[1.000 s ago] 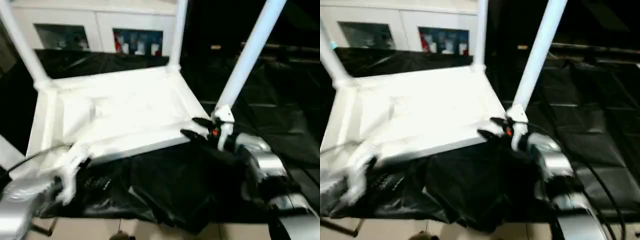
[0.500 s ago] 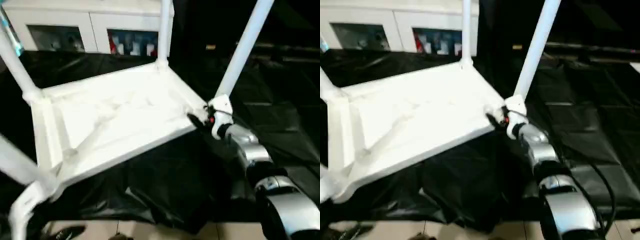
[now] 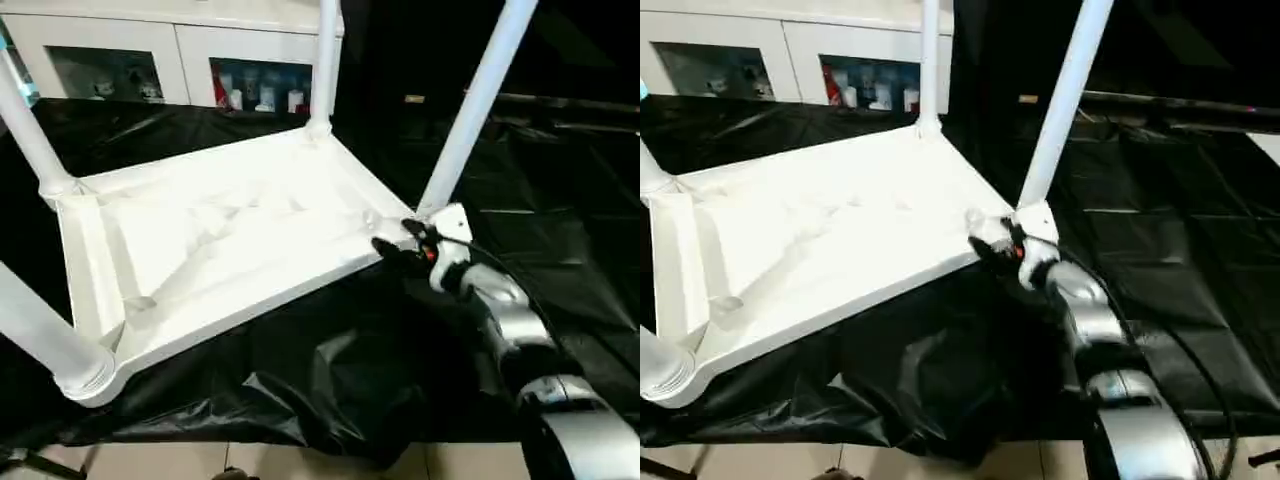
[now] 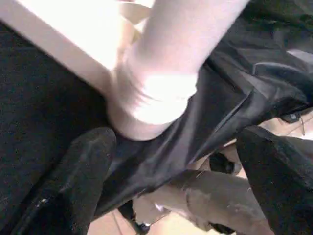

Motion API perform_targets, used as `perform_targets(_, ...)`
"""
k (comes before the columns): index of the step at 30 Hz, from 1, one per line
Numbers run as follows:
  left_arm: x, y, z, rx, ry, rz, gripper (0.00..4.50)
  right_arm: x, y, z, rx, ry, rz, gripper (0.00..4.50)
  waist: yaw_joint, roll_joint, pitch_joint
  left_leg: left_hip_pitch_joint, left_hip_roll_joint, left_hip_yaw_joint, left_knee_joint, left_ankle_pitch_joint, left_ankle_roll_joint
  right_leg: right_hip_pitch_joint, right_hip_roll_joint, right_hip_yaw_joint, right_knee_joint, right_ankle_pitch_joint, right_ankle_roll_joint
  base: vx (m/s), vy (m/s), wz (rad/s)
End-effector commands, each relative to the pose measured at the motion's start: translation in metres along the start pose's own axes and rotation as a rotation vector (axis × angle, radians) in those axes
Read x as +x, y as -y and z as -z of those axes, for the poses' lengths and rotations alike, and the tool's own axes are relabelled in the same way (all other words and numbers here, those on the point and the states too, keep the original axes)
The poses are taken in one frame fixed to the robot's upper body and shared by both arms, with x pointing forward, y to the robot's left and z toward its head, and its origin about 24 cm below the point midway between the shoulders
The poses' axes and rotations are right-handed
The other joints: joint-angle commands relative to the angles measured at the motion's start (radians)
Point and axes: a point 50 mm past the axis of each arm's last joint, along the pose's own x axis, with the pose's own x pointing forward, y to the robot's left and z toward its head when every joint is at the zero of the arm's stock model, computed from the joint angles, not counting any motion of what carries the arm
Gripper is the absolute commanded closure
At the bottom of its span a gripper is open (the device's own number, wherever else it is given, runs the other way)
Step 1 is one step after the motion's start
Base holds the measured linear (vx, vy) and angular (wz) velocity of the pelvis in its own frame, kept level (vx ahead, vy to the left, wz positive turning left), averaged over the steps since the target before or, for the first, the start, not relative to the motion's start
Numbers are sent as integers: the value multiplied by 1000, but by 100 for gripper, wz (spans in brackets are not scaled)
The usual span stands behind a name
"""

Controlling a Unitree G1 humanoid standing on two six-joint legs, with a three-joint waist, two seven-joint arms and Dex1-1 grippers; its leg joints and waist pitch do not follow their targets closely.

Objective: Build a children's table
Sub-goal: Rotate table base

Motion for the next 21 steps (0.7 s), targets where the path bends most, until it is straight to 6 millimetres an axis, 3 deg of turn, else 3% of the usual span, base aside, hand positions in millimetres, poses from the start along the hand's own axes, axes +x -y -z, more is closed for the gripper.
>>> perform_targets(1,-11,-6,-5,19,28,-23,6,-5,1,-1,11,11,-37,83,4,27,-39,29,71,-35,-97,-390,-15,22,-67,69,-83,-335,-175,0,0,0)
perform_targets(5,-13,-10,-30,44,193,20,6,-15,1,10,28,-18,-19,83,12,33,-35,40,74,-36,-101,-432,-48,16,-68,68,-86,-363,-196,0,0,0)
perform_targets(8,0,-7,-44,63,270,93,6,-17,1,19,32,-54,24,83,13,31,-32,47,73,-41,-104,-494,-75,15,-68,68,-88,-413,-185,0,0,0)
perform_targets(9,5,-4,-49,71,301,121,6,-17,0,20,39,-58,36,83,14,45,-33,46,73,-43,-105,-501,-81,15,-69,69,-87,-409,-185,0,0,0)
perform_targets(11,17,1,-59,83,352,186,6,-16,-5,21,64,-44,20,83,16,37,-33,51,70,-40,-102,-512,-86,13,-68,70,-90,-394,-190,0,0,0)
perform_targets(13,26,7,-65,87,378,239,6,-15,-14,19,113,-8,-56,83,18,34,-35,51,70,-41,-103,-513,-81,18,-68,71,-88,-395,-188,0,0,0)
perform_targets(14,37,13,-71,93,397,294,6,-15,-25,16,156,25,-170,83,22,35,-38,47,72,-42,-103,-489,-70,24,-69,73,-83,-359,-194,0,0,0)
perform_targets(15,37,13,-71,93,397,294,6,-15,-25,16,156,25,-170,83,25,34,-40,45,74,-43,-104,-468,-65,28,-71,74,-82,-341,-195,0,0,0)
perform_targets(16,52,23,-78,101,403,350,6,-18,-40,14,178,26,-328,83,25,40,-43,42,71,-41,-102,-435,-59,30,-68,73,-76,-302,-204,0,0,0)
perform_targets(17,61,29,-81,105,402,379,6,-20,-45,15,184,13,-395,83,28,37,-44,41,74,-41,-101,-413,-52,33,-67,74,-74,-276,-206,0,0,0)
perform_targets(21,94,52,-92,120,390,482,6,-27,-54,12,219,-13,-538,83,33,36,-45,40,72,-39,-99,-377,-58,35,-70,72,-75,-274,-215,0,0,0)
